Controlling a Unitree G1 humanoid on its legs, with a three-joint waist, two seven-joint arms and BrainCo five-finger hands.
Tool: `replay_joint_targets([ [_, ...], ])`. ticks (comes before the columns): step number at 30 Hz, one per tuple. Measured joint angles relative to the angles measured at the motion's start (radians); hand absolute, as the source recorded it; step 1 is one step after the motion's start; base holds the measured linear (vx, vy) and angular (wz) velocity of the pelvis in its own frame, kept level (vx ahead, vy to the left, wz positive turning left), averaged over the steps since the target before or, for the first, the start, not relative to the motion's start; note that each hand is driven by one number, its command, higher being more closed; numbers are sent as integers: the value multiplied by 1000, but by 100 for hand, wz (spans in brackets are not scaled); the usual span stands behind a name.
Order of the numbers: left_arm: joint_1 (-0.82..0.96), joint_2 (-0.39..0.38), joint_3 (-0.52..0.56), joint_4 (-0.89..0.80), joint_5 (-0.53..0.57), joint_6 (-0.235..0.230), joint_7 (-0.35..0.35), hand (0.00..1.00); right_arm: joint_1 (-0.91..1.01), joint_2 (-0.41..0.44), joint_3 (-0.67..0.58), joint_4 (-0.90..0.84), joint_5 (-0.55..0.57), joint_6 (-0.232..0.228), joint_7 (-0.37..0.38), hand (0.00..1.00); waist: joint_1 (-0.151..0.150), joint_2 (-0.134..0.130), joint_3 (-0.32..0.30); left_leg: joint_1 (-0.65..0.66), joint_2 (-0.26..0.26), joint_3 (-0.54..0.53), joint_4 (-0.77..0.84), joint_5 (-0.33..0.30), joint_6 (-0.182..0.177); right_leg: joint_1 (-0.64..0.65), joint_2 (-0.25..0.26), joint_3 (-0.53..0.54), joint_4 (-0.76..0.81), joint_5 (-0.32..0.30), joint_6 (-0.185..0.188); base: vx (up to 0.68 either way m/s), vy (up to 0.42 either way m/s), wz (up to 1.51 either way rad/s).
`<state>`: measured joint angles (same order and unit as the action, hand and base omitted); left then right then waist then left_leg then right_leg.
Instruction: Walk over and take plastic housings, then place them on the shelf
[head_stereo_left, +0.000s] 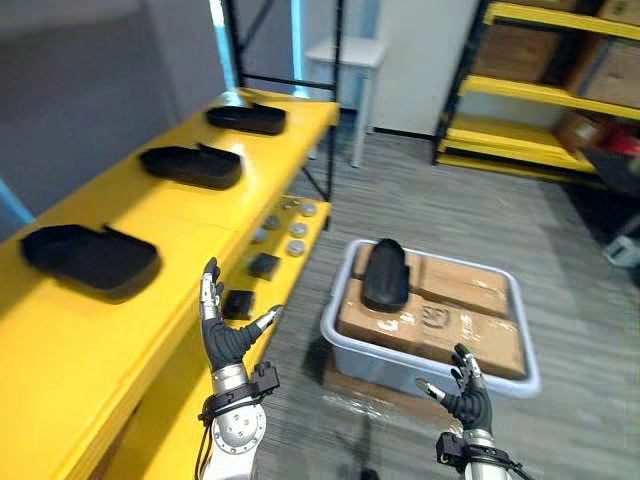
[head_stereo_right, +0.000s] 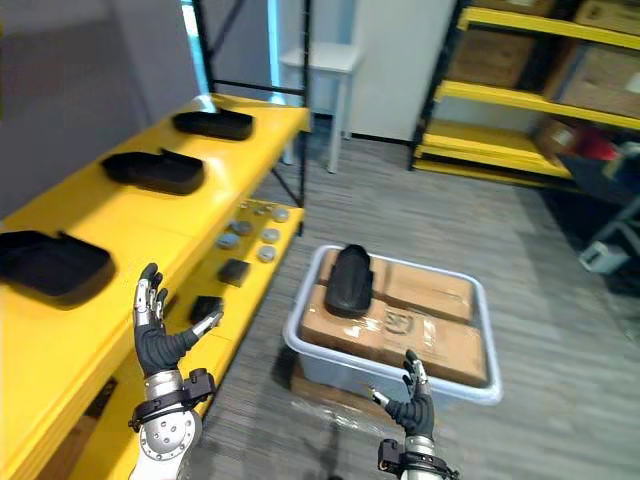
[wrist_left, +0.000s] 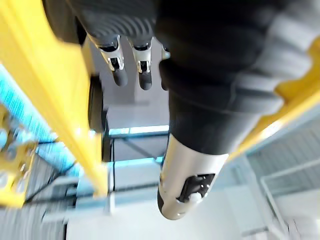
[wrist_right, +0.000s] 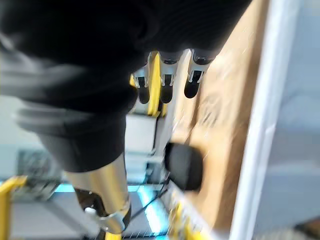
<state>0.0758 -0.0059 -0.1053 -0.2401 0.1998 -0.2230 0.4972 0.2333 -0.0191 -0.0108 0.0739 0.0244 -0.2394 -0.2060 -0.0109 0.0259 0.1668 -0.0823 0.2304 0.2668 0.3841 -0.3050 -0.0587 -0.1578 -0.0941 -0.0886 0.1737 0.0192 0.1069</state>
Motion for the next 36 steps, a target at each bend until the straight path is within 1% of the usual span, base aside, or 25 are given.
replay_joint_targets([
  [1, 2, 11, 0, 8, -2, 0, -8, 0, -6, 10, -4, 9, -1, 0, -1, 0, 3, -29, -9, -13, -10, 6, -11, 10, -20, 42, -12, 32, -99, -39, 18, -84, -340, -61],
  [2, 5, -1, -1, 23, -3, 5, -15, 0, -31, 8, -16, 38, -1, 2, -1, 0, 4, -16, -5, -1, -25, -18, -69, 32, -25, 25, 3, 38, -118, -21, 6, -59, -264, -61],
  [4, 5, -20, -13, 24, -3, 5, -28, 0, -39, 3, -28, 65, -1, 4, -4, 0, -1, -1, -7, 26, -22, -35, -135, 84, -36, 10, 30, 51, -106, -5, -22, -3, -162, -41],
  [6, -26, -36, -65, 33, -3, 5, -36, 0, -23, -24, -33, 67, -1, 7, -8, 0, -19, 10, -7, 76, 1, -41, -209, 130, -70, 16, 62, 40, -74, -21, -49, 61, -203, -10],
  [8, -44, -36, -77, 51, -3, 5, -45, 0, -12, -24, -45, 67, -3, 7, -9, 0, -30, 17, -9, 85, 6, -55, -223, 140, -80, 27, 65, 17, -73, -26, -51, 24, -100, 22],
  [10, -61, -42, -78, 98, -5, 4, -53, 0, 15, -18, -47, 81, -5, 7, -10, 0, -40, 25, -7, 88, 20, -100, -203, 133, -96, 40, 64, -30, -21, -80, -55, 18, -94, 61],
  [12, -49, -40, -75, 161, -20, 4, -59, 0, 40, -15, -37, 110, -23, 12, -9, 0, -44, 45, 2, 95, 39, -141, -161, 105, -96, 70, 70, -67, 26, -141, -53, 28, -83, 66],
  [13, -18, -38, -58, 215, -21, 4, -67, 0, 52, -17, -19, 129, -31, 21, -8, 0, -40, 51, 0, 88, 51, -164, -92, 89, -92, 100, 75, -90, 27, -172, -72, 14, -74, 61],
  [14, 14, -33, -44, 270, -21, 12, -71, 0, 49, -17, -14, 154, -31, 25, -7, 0, -35, 54, 1, 12, 62, -186, 80, 91, -63, 126, 76, -111, 23, -182, -82, 18, -96, 48],
  [15, 34, -34, -38, 284, -21, 19, -74, 0, 45, -20, -14, 157, -30, 27, -7, 0, -28, 60, 4, -29, 66, -197, 166, 101, -40, 135, 78, -113, 22, -185, -87, 22, -113, 24],
  [16, 82, -33, -32, 294, -21, 29, -80, 0, 25, -35, -16, 160, -30, 30, -8, 0, -15, 79, 12, -99, 77, -232, 313, 138, 16, 156, 90, -111, 12, -187, -95, 70, -127, -3],
  [17, 124, -29, -32, 298, -21, 37, -97, 0, -15, -57, -17, 183, -30, 32, -12, 0, -6, 97, 12, -150, 84, -264, 410, 192, 33, 173, 105, -101, -7, -181, -111, 84, -102, -11],
  [18, 140, -22, -32, 299, -21, 39, -107, 0, -41, -65, -18, 199, -30, 35, -15, 0, -1, 98, 14, -173, 81, -281, 447, 215, 24, 185, 108, -92, -19, -174, -122, 164, -51, -33],
  [19, 163, -12, -38, 299, -20, 40, -124, 0, -104, -71, -22, 232, -29, 42, -29, 0, 17, 94, 17, -189, 49, -317, 462, 180, -20, 193, 105, -63, -30, -172, -126, 176, -5, -53],
  [20, 175, -4, -51, 297, -20, 39, -147, 0, -173, -75, -27, 261, -29, 43, -50, 0, 29, 92, 18, -192, -21, -380, 411, 112, -53, 190, 91, -37, -39, -165, -125, 184, 20, -58],
  [21, 178, -1, -60, 296, -20, 39, -154, 0, -205, -77, -26, 276, -29, 44, -56, 0, 31, 92, 18, -194, -55, -410, 367, 88, -65, 193, 86, -28, -49, -157, -123, 120, 46, -57],
  [22, 181, 10, -77, 283, -21, 37, -168, 0, -271, -78, -19, 318, -29, 44, -69, 0, 39, 91, 19, -194, -107, -461, 241, 72, -79, 195, 81, -7, -73, -143, -118, 152, 89, -49],
  [23, 180, 19, -90, 271, -21, 30, -179, 0, -316, -77, -15, 351, -30, 45, -79, 0, 47, 90, 20, -198, -128, -483, 139, 76, -76, 196, 77, 3, -84, -137, -113, 256, 175, -45],
  [24, 173, 30, -124, 269, -20, 18, -188, 0, -360, -80, -15, 393, -30, 47, -99, 0, 50, 95, 21, -194, -147, -488, -13, 119, -45, 215, 74, 0, -94, -135, -105, 266, 189, -31],
  [25, 172, 33, -140, 266, -21, 13, -195, 0, -368, -80, -13, 405, -30, 48, -109, 0, 55, 99, 21, -182, -147, -485, -34, 202, -40, 229, 75, 0, -94, -136, -94, 298, 201, -24],
  [26, 171, 56, -172, 261, -21, 9, -207, 0, -376, -69, -6, 413, -34, 57, -124, 0, 63, 73, 30, -157, -160, -463, -33, 224, -44, 249, 58, 14, -94, -141, -75, 204, 132, -16],
  [28, 156, 95, -223, 257, -22, 3, -224, 0, -390, -42, -5, 410, -39, 60, -135, 0, 63, 40, 32, -155, -183, -453, -51, 223, -42, 241, 30, 18, -89, -143, -70, 207, 133, 2],
  [30, 152, 118, -256, 245, -21, 2, -252, 0, -421, -22, -1, 410, -68, 73, -142, 0, 77, 27, 36, -152, -194, -420, -69, 226, -37, 225, 8, 29, -90, -131, -51, 186, 120, -19],
  [33, 163, 134, -258, 225, -23, -1, -262, 0, -469, -4, 15, 412, -71, 80, -168, 0, 102, 25, 38, -128, -194, -364, -121, 241, -15, 204, -10, 61, -92, -117, -32, 117, 54, -42],
  [36, 159, 132, -236, 263, -40, -10, -249, 0, -522, -4, 15, 420, -85, 98, -186, 0, 105, 16, 44, -128, -189, -353, -181, 267, -1, 174, -9, 55, -93, -113, -31, 24, -23, -10],
])
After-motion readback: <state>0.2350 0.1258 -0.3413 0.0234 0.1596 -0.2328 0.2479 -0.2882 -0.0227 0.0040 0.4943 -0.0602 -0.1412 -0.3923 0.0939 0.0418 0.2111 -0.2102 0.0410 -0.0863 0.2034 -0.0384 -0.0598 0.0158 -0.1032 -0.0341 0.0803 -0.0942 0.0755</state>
